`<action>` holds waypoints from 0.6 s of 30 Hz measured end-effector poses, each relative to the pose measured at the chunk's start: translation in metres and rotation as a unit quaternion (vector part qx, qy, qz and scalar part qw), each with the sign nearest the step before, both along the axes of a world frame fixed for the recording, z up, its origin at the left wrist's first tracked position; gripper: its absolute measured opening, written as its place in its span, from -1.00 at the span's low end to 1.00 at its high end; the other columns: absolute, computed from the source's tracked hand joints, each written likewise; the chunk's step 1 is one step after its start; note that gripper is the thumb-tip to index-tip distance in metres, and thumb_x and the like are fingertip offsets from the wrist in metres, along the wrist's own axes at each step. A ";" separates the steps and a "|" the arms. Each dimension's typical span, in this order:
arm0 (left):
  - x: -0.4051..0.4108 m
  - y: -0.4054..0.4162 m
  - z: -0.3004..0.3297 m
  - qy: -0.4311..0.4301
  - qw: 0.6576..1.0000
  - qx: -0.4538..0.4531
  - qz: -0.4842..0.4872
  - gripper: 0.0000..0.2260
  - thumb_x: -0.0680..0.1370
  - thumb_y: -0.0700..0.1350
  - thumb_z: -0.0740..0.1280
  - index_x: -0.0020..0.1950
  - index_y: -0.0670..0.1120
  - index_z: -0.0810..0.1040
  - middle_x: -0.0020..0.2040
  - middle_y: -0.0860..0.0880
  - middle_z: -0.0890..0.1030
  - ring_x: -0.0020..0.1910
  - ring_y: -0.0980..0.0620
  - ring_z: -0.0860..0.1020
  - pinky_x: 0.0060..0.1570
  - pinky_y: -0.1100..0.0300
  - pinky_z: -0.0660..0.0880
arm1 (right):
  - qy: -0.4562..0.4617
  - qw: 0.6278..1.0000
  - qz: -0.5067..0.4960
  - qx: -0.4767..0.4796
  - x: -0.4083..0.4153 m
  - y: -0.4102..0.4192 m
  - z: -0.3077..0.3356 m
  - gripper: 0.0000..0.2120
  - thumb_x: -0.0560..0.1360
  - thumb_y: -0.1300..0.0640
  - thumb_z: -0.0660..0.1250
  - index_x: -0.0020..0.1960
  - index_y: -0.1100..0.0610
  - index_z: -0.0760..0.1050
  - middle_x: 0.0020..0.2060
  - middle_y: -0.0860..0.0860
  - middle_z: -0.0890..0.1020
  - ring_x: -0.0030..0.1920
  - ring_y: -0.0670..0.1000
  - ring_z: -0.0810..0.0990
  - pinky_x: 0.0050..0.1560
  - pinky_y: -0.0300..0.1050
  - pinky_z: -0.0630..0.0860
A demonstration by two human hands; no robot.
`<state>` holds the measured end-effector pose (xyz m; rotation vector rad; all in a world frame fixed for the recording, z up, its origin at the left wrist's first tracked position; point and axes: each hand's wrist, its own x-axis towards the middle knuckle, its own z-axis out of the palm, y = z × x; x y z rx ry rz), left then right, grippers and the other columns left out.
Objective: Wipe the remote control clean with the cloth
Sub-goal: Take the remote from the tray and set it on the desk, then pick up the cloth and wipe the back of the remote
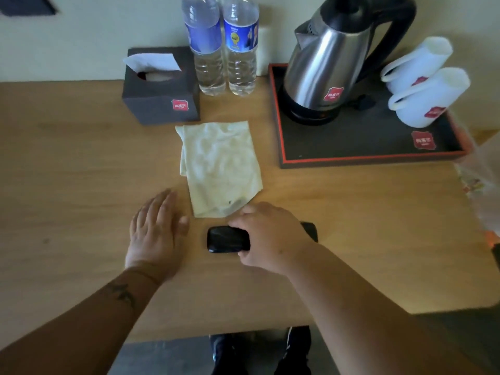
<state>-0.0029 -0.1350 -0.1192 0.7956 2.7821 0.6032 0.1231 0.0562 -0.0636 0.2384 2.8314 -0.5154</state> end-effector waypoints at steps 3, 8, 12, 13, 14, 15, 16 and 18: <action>0.001 -0.004 -0.006 0.018 0.999 -0.039 -0.027 -0.37 0.56 0.24 -0.02 0.52 -0.09 0.29 0.52 -0.11 0.34 0.49 -0.20 0.26 0.47 -0.18 0.15 | 0.015 1.000 0.022 0.014 -0.011 -0.008 -0.008 -0.58 0.36 -0.10 0.41 0.20 -0.06 0.56 0.01 -0.07 0.56 -0.04 0.02 0.52 -0.05 0.00 0.54; 0.000 -0.001 -0.006 0.051 0.995 -0.059 -0.057 -0.32 0.52 0.29 0.04 0.52 -0.10 0.29 0.51 -0.12 0.33 0.48 -0.19 0.25 0.47 -0.14 0.12 | 0.029 0.999 -0.023 -0.031 -0.019 0.012 -0.001 -0.46 0.36 -0.27 0.37 0.30 -0.12 0.50 0.07 -0.11 0.59 0.06 -0.03 0.54 0.06 -0.05 0.51; 0.000 -0.003 -0.006 0.095 0.967 -0.078 -0.222 -0.21 0.44 0.38 0.15 0.49 -0.13 0.30 0.53 -0.19 0.29 0.52 -0.21 0.22 0.50 -0.17 0.05 | 0.122 0.976 -0.170 -0.051 -0.059 0.036 0.001 -0.52 0.48 -0.19 0.33 0.33 -0.03 0.48 0.11 -0.02 0.57 0.10 0.03 0.55 0.05 -0.04 0.53; -0.001 -0.002 -0.007 0.104 0.957 -0.082 -0.258 -0.21 0.43 0.41 0.17 0.46 -0.12 0.33 0.54 -0.20 0.28 0.53 -0.23 0.22 0.50 -0.21 0.07 | 0.120 0.974 -0.189 -0.036 -0.072 0.036 -0.003 -0.48 0.47 -0.23 0.31 0.35 -0.01 0.46 0.14 0.00 0.54 0.14 0.06 0.53 0.06 -0.04 0.52; -0.002 -0.002 -0.008 0.113 0.948 -0.084 -0.284 -0.22 0.41 0.42 0.21 0.42 -0.11 0.36 0.54 -0.21 0.27 0.53 -0.24 0.22 0.50 -0.24 0.10 | 0.107 0.974 -0.197 -0.014 -0.084 0.033 -0.006 -0.40 0.44 -0.31 0.29 0.37 -0.01 0.43 0.17 0.02 0.52 0.17 0.08 0.50 0.07 -0.01 0.50; -0.003 -0.002 -0.008 0.121 0.942 -0.084 -0.300 -0.25 0.39 0.40 0.27 0.39 -0.10 0.39 0.54 -0.22 0.27 0.53 -0.25 0.23 0.49 -0.26 0.12 | 0.083 0.977 -0.198 0.013 -0.093 0.027 -0.011 -0.29 0.39 -0.42 0.24 0.38 -0.01 0.39 0.19 0.03 0.50 0.19 0.10 0.47 0.09 0.02 0.47; -0.003 -0.002 -0.010 0.126 0.939 -0.083 -0.308 -0.28 0.37 0.37 0.33 0.36 -0.07 0.40 0.53 -0.21 0.28 0.52 -0.25 0.24 0.48 -0.26 0.14 | 0.055 0.978 -0.197 0.044 -0.101 0.021 -0.014 -0.18 0.32 -0.51 0.19 0.39 -0.01 0.36 0.21 0.04 0.48 0.20 0.12 0.44 0.10 0.06 0.44; -0.003 -0.001 -0.011 0.125 0.939 -0.078 -0.311 -0.33 0.33 0.29 0.40 0.33 -0.03 0.42 0.51 -0.21 0.31 0.50 -0.25 0.26 0.46 -0.26 0.17 | 0.018 0.976 -0.194 0.100 -0.111 0.011 -0.021 -0.08 0.22 -0.58 0.16 0.38 -0.01 0.33 0.23 0.06 0.43 0.18 0.15 0.39 0.07 0.10 0.37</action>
